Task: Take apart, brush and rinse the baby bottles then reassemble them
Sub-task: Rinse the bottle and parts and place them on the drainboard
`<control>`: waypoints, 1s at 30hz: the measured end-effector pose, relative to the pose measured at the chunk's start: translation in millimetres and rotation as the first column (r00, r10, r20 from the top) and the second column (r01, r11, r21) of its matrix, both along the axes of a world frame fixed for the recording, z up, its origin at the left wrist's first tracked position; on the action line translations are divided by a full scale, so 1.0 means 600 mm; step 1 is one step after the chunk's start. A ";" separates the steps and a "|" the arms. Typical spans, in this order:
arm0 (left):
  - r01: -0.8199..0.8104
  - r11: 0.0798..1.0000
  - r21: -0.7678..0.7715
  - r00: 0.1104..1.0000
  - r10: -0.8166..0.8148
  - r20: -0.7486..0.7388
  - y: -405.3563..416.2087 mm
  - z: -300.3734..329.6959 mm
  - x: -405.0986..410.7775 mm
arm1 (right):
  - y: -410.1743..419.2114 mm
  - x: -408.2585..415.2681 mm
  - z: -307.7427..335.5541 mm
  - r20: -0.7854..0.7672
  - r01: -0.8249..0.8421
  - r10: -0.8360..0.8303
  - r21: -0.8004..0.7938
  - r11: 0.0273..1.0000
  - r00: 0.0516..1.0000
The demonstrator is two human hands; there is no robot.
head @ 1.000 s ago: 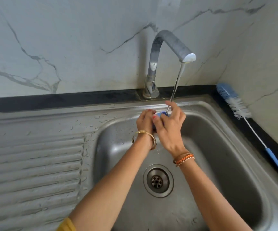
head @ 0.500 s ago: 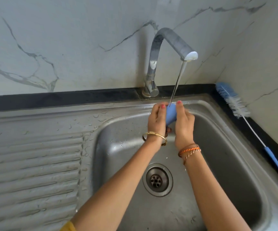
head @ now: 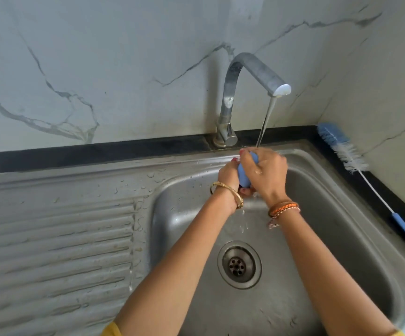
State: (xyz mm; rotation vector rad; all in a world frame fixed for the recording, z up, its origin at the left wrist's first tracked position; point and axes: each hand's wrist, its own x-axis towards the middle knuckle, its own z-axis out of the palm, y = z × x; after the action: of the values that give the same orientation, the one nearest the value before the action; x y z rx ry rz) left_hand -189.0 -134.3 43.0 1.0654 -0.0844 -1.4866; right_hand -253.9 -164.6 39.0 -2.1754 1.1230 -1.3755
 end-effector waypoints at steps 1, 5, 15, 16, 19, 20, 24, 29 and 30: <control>0.060 0.998 -0.001 0.997 -0.060 -0.057 0.004 0.009 0.003 | -0.006 -0.006 0.006 -0.002 -0.064 0.064 -0.051 0.997 0.998; 0.290 0.956 0.036 0.956 -0.288 -0.046 0.016 0.008 0.007 | -0.013 -0.016 0.027 -0.111 -0.350 0.332 -0.234 0.907 0.937; -0.271 0.957 0.100 0.868 0.198 0.456 -0.007 -0.021 -0.035 | -0.005 0.005 -0.001 0.337 -0.065 -0.202 0.638 0.767 0.920; -0.300 0.954 0.017 0.759 0.229 0.609 -0.001 -0.027 -0.035 | -0.001 0.008 0.000 0.325 -0.057 -0.216 0.660 0.749 0.921; -0.274 0.931 -0.240 0.540 0.355 0.763 0.018 -0.040 -0.032 | 0.006 0.010 -0.005 0.318 -0.068 -0.254 0.735 0.674 0.913; -0.246 0.930 -0.275 0.515 0.365 0.776 0.019 -0.044 -0.032 | 0.007 0.012 -0.007 0.309 -0.081 -0.247 0.759 0.646 0.918; -0.280 0.949 -0.143 0.868 0.315 0.384 0.005 -0.047 -0.021 | 0.020 0.019 -0.019 0.249 -0.092 -0.157 0.761 0.643 0.956; -0.255 0.965 -0.064 0.962 0.259 0.083 0.002 -0.036 -0.004 | 0.035 0.003 -0.021 0.023 0.084 -0.113 0.525 0.847 0.993; -0.214 0.976 -0.042 0.976 0.216 0.041 0.007 -0.034 -0.002 | 0.034 -0.001 -0.020 0.004 0.103 -0.118 0.460 0.882 0.993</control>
State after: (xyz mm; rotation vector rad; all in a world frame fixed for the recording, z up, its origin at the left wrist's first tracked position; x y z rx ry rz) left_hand -189.9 -130.0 22.5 1.0437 -0.0272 -1.2619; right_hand -254.7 -143.9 27.1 -1.7651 1.4127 -1.0432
